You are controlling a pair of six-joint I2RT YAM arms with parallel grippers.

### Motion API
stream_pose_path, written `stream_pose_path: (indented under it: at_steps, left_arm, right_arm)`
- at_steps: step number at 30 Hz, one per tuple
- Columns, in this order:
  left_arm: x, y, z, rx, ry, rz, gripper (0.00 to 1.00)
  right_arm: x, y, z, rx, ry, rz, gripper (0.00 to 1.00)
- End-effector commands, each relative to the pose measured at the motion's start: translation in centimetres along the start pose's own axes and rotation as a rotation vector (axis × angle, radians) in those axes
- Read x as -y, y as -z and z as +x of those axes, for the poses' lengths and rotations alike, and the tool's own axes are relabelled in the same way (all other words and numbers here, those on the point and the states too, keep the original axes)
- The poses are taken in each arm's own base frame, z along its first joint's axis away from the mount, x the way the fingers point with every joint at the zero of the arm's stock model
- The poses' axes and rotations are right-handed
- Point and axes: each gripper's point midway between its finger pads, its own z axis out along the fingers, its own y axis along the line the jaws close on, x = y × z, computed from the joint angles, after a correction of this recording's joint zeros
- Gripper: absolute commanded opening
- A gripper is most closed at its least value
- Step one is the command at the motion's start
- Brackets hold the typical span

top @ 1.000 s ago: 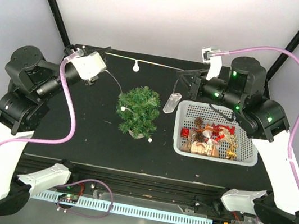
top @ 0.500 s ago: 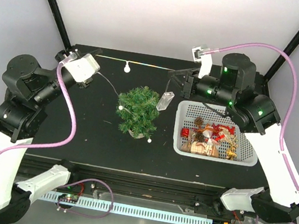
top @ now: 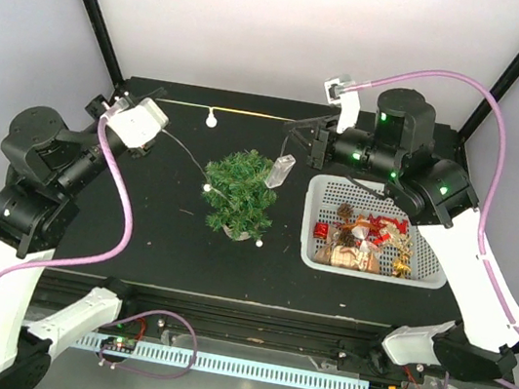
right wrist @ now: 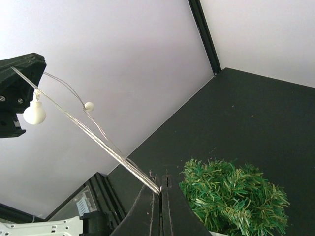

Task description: Decorate the small christmas tree

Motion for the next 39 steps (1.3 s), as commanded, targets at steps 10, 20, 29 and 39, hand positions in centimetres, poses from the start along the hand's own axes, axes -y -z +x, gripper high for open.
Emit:
stream_pose_path:
  at_steps: [10,20,29,39]
  left_arm:
    - [-8.8,8.3,1.2,-0.149,-0.107,-0.565,0.01]
    - [-10.1,10.5,1.5,-0.194,-0.146,-0.68,0.02]
    - [-10.1,12.0,1.8,-0.226,-0.157,-0.702,0.02]
    - [-11.2,15.8,-0.4,-0.168,-0.133,-0.784,0.02]
  right_arm:
    - [6.1,1.8,0.8,-0.016,-0.051,0.291,0.01]
    - [6.8,1.4,0.9,-0.023,-0.042,0.32,0.01]
    - [8.1,1.5,0.4,-0.005,-0.039,0.394,0.01]
    - [9.7,1.5,-0.2,0.021,-0.047,0.459,0.01]
